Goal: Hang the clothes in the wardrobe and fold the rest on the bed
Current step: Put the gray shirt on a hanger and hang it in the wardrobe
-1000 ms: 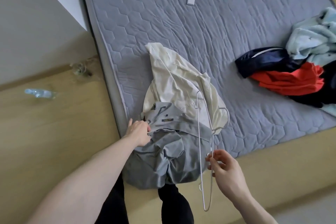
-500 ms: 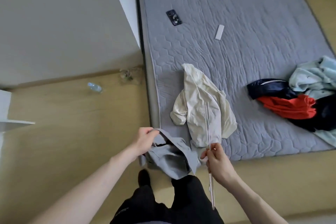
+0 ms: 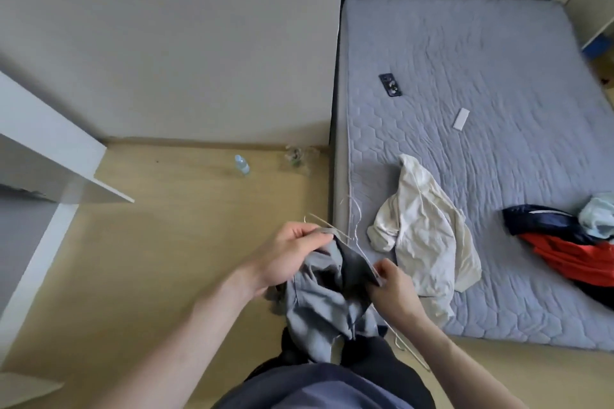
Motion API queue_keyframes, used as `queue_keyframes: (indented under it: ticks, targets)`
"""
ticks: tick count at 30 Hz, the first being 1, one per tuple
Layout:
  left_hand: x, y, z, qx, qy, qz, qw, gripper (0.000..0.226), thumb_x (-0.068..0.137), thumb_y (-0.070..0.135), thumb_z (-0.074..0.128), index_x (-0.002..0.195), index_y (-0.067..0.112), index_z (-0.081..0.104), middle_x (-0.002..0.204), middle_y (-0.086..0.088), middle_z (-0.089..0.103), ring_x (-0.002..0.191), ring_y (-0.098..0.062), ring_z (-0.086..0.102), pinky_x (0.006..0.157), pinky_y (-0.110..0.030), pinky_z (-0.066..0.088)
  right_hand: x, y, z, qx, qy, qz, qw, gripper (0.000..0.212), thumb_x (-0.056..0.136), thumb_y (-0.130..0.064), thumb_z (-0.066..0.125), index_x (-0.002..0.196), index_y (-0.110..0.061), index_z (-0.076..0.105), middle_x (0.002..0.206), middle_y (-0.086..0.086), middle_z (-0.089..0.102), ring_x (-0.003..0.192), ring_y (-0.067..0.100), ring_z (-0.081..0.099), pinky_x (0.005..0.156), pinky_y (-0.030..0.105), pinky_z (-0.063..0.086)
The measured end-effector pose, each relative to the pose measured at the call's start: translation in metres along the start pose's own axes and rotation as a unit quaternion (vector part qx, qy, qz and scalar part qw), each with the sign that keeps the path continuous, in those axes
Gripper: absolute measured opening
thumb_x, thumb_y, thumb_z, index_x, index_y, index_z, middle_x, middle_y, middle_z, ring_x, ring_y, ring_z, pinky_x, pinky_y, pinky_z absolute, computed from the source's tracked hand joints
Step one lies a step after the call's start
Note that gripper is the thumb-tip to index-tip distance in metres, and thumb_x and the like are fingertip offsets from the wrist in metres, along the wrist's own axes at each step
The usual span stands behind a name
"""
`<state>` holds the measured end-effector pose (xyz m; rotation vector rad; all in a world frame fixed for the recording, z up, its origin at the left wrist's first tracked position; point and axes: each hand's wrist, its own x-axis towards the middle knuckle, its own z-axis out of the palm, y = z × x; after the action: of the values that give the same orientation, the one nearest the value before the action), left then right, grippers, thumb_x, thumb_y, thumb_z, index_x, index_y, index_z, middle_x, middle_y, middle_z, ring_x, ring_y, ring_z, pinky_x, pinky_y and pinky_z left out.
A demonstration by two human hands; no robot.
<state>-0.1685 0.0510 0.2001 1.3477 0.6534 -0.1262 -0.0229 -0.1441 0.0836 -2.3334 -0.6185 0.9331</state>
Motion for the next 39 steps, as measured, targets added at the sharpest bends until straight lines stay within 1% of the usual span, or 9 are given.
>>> queue_keyframes:
  ticks: [4, 9, 14, 20, 24, 29, 33, 36, 39]
  targets:
    - [-0.035, 0.03, -0.061, 0.189, 0.116, 0.071, 0.973, 0.056, 0.088, 0.051, 0.073, 0.068, 0.005, 0.048, 0.059, -0.011, 0.039, 0.057, -0.018, 0.036, 0.057, -0.029, 0.029, 0.013, -0.051, -0.023, 0.072, 0.048, -0.055, 0.995, 0.01, 0.085, -0.005, 0.062, 0.078, -0.009, 0.054, 0.058, -0.003, 0.061, 0.052, 0.012, 0.059, 0.044, 0.029, 0.045]
    - [-0.069, 0.03, -0.133, 0.441, 0.247, 0.035, 0.862, 0.04, 0.065, 0.071, 0.077, 0.072, 0.034, 0.067, 0.062, 0.01, 0.064, 0.058, -0.009, 0.06, 0.055, -0.032, 0.046, 0.022, -0.135, -0.078, 0.201, 0.096, -0.159, 0.962, 0.027, 0.085, -0.017, 0.065, 0.075, -0.017, 0.04, 0.066, 0.005, 0.041, 0.063, 0.021, 0.04, 0.057, 0.039, 0.037]
    - [-0.094, 0.023, -0.18, 0.413, 0.27, 0.039, 0.869, 0.024, 0.078, 0.061, 0.078, 0.062, 0.051, 0.063, 0.054, 0.021, 0.058, 0.05, 0.001, 0.054, 0.05, -0.028, 0.039, 0.011, -0.204, -0.11, 0.222, 0.099, -0.24, 0.94, 0.022, 0.071, -0.029, 0.065, 0.073, -0.023, 0.043, 0.064, 0.002, 0.039, 0.061, 0.019, 0.035, 0.057, 0.038, 0.031]
    - [-0.119, 0.041, -0.2, 0.192, 0.255, 0.138, 0.938, 0.017, 0.099, 0.038, 0.066, 0.105, 0.028, 0.079, 0.105, 0.009, 0.078, 0.1, -0.009, 0.072, 0.089, -0.029, 0.055, 0.01, -0.228, -0.13, 0.127, 0.153, -0.247, 0.948, 0.02, 0.087, -0.019, 0.072, 0.082, -0.018, 0.053, 0.063, 0.0, 0.058, 0.054, 0.018, 0.047, 0.057, 0.034, 0.041]
    - [-0.134, 0.074, -0.188, 0.091, 0.233, 0.172, 0.953, 0.016, 0.097, 0.027, 0.069, 0.087, 0.022, 0.08, 0.092, -0.001, 0.078, 0.086, -0.016, 0.073, 0.073, -0.021, 0.053, 0.011, -0.235, -0.13, 0.023, 0.172, -0.217, 0.961, 0.017, 0.089, -0.026, 0.075, 0.085, -0.019, 0.06, 0.079, 0.001, 0.07, 0.065, 0.019, 0.06, 0.057, 0.031, 0.042]
    - [-0.143, 0.109, -0.168, 0.005, 0.154, 0.165, 0.974, 0.032, 0.094, 0.029, 0.064, 0.113, 0.006, 0.077, 0.115, -0.019, 0.075, 0.109, -0.032, 0.072, 0.087, -0.032, 0.06, -0.008, -0.244, -0.117, -0.01, 0.222, -0.219, 0.95, 0.023, 0.087, -0.04, 0.077, 0.086, -0.024, 0.059, 0.083, -0.011, 0.064, 0.065, 0.012, 0.061, 0.055, 0.025, 0.039]
    - [-0.137, 0.117, -0.136, -0.013, 0.163, 0.147, 0.975, 0.043, 0.089, 0.047, 0.066, 0.095, 0.006, 0.079, 0.096, -0.021, 0.076, 0.089, -0.03, 0.074, 0.086, -0.037, 0.053, -0.032, -0.245, -0.075, 0.125, 0.069, -0.191, 0.971, 0.034, 0.091, -0.045, 0.073, 0.069, -0.021, 0.059, 0.077, 0.012, 0.075, 0.045, 0.009, 0.049, 0.05, 0.025, 0.039]
    - [-0.129, 0.11, -0.099, 0.037, 0.157, 0.191, 0.968, 0.041, 0.099, 0.045, 0.06, 0.082, 0.009, 0.07, 0.078, -0.018, 0.065, 0.071, -0.023, 0.063, 0.072, -0.03, 0.049, -0.054, -0.25, -0.043, 0.232, -0.136, -0.092, 0.959, 0.043, 0.095, -0.061, 0.063, 0.092, -0.019, 0.071, 0.084, 0.008, 0.079, 0.038, 0.006, 0.037, 0.038, 0.019, 0.027]
    - [-0.128, 0.097, -0.069, 0.111, 0.104, 0.215, 0.965, 0.042, 0.103, 0.041, 0.056, 0.083, 0.005, 0.06, 0.077, -0.014, 0.058, 0.074, -0.019, 0.054, 0.074, -0.037, 0.042, -0.063, -0.251, -0.026, 0.258, -0.228, -0.047, 0.938, 0.054, 0.093, -0.06, 0.064, 0.052, -0.024, 0.065, 0.055, -0.006, 0.055, 0.041, 0.008, 0.032, 0.037, 0.019, 0.023]
